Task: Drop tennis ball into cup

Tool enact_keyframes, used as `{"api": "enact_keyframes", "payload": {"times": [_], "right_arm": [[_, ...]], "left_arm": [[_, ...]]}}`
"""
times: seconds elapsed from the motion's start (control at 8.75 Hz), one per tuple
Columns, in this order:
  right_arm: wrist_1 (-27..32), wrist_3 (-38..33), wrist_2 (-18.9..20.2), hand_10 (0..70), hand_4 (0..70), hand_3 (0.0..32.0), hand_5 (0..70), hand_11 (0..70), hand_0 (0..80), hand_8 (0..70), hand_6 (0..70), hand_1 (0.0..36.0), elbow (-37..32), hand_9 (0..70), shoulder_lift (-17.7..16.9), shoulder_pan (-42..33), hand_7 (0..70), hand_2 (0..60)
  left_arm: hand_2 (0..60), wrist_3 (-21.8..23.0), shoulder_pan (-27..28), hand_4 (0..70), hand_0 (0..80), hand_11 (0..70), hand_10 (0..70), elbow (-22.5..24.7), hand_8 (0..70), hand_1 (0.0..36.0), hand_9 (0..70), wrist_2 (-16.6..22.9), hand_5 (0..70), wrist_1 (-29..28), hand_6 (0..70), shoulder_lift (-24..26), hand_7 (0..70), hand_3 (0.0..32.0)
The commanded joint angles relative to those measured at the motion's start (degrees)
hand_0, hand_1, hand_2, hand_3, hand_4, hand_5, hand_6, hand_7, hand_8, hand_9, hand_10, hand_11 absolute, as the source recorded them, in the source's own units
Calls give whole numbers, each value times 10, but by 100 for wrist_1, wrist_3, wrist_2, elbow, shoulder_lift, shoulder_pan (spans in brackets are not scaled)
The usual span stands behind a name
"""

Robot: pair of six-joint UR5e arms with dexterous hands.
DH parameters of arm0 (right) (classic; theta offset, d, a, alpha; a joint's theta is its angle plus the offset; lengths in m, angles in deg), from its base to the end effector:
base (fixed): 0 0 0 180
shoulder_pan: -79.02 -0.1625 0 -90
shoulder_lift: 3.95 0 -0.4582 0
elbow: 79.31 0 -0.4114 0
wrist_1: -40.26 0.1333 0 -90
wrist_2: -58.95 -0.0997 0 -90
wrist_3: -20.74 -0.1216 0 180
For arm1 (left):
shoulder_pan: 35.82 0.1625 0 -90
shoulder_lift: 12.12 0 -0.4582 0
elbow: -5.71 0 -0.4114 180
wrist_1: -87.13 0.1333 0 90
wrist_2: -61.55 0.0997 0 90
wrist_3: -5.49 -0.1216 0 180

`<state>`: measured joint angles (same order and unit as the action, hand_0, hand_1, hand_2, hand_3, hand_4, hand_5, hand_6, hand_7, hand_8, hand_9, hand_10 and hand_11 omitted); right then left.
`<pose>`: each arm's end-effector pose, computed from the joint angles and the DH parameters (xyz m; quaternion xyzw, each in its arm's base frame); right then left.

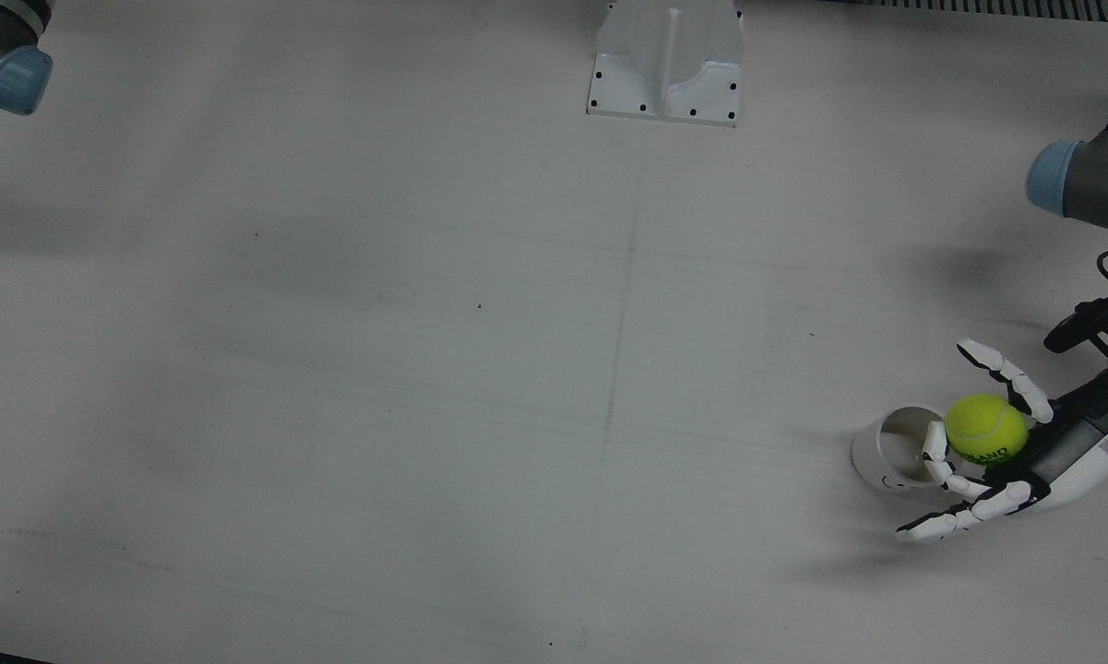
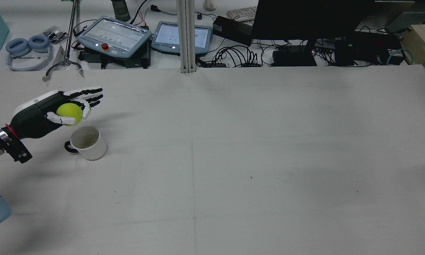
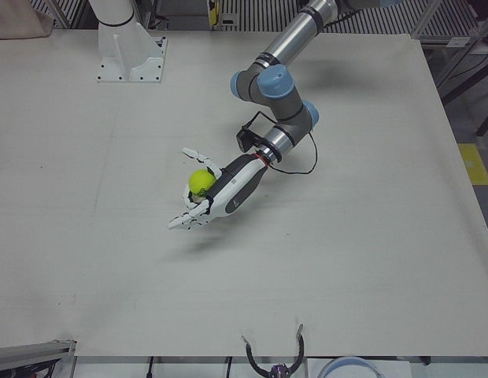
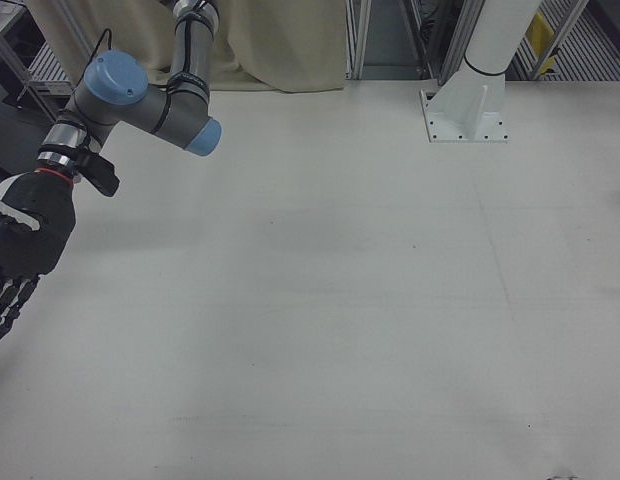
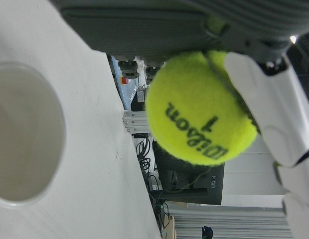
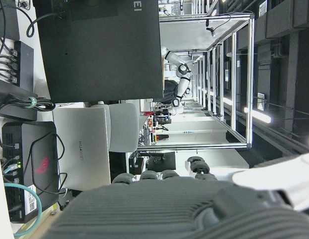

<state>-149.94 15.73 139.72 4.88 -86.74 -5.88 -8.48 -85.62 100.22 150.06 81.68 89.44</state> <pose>0.1013 -0.5835 0.7239 -0.0037 0.6515 -0.7569 0.0518 0.3068 -0.5745 0.5457 -0.1804 0.8067 -0.5058 0.2466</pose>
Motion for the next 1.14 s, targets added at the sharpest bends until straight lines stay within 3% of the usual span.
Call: {"api": "enact_keyframes", "payload": {"times": [0.0, 0.11, 0.23, 0.34, 0.46, 0.57, 0.69, 0.8, 0.91, 1.03], "right_arm": [[0, 0, 0, 0, 0, 0, 0, 0, 0, 0, 0, 0, 0, 0, 0, 0, 0, 0], [0, 0, 0, 0, 0, 0, 0, 0, 0, 0, 0, 0, 0, 0, 0, 0, 0, 0], [0, 0, 0, 0, 0, 0, 0, 0, 0, 0, 0, 0, -9, 0, 0, 0, 0, 0], [0, 0, 0, 0, 0, 0, 0, 0, 0, 0, 0, 0, 0, 0, 0, 0, 0, 0], [0, 0, 0, 0, 0, 0, 0, 0, 0, 0, 0, 0, 0, 0, 0, 0, 0, 0], [0, 0, 0, 0, 0, 0, 0, 0, 0, 0, 0, 0, 0, 0, 0, 0, 0, 0], [0, 0, 0, 0, 0, 0, 0, 0, 0, 0, 0, 0, 0, 0, 0, 0, 0, 0], [0, 0, 0, 0, 0, 0, 0, 0, 0, 0, 0, 0, 0, 0, 0, 0, 0, 0], [0, 0, 0, 0, 0, 0, 0, 0, 0, 0, 0, 0, 0, 0, 0, 0, 0, 0], [0, 0, 0, 0, 0, 0, 0, 0, 0, 0, 0, 0, 0, 0, 0, 0, 0, 0]], "left_arm": [[163, -105, 5, 189, 422, 97, 64, -21, 113, 73, 74, 0, 91, 18, 374, -4, 124, 0], [167, -114, -4, 189, 418, 94, 61, -21, 116, 70, 71, 0, 93, 18, 394, -22, 116, 0], [164, -123, -4, 188, 406, 87, 57, -21, 98, 68, 64, 0, 79, 9, 326, -39, 110, 0], [172, -114, -4, 178, 353, 64, 42, -21, 79, 49, 41, 0, 67, 9, 295, -57, 72, 0], [145, -36, -47, 161, 273, 52, 36, 40, 56, 32, 29, 9, 49, 18, 219, -40, 52, 0], [140, 200, -361, 152, 248, 48, 33, 162, 71, 19, 28, 26, 62, 157, 300, -31, 28, 0], [152, 246, -1226, 160, 278, 47, 32, 155, 63, 33, 31, 70, 53, 263, 247, -22, 50, 0], [176, 237, -1730, 175, 300, 45, 30, 120, 56, 47, 32, 140, 47, 333, 205, -31, 72, 0], [190, 237, -2257, 186, 297, 55, 37, -54, 88, 35, 37, 262, 73, 378, 353, -31, 64, 0], [193, 237, -2628, 194, 334, 63, 43, -213, 97, 41, 44, 272, 80, 404, 381, -31, 85, 0]]}}
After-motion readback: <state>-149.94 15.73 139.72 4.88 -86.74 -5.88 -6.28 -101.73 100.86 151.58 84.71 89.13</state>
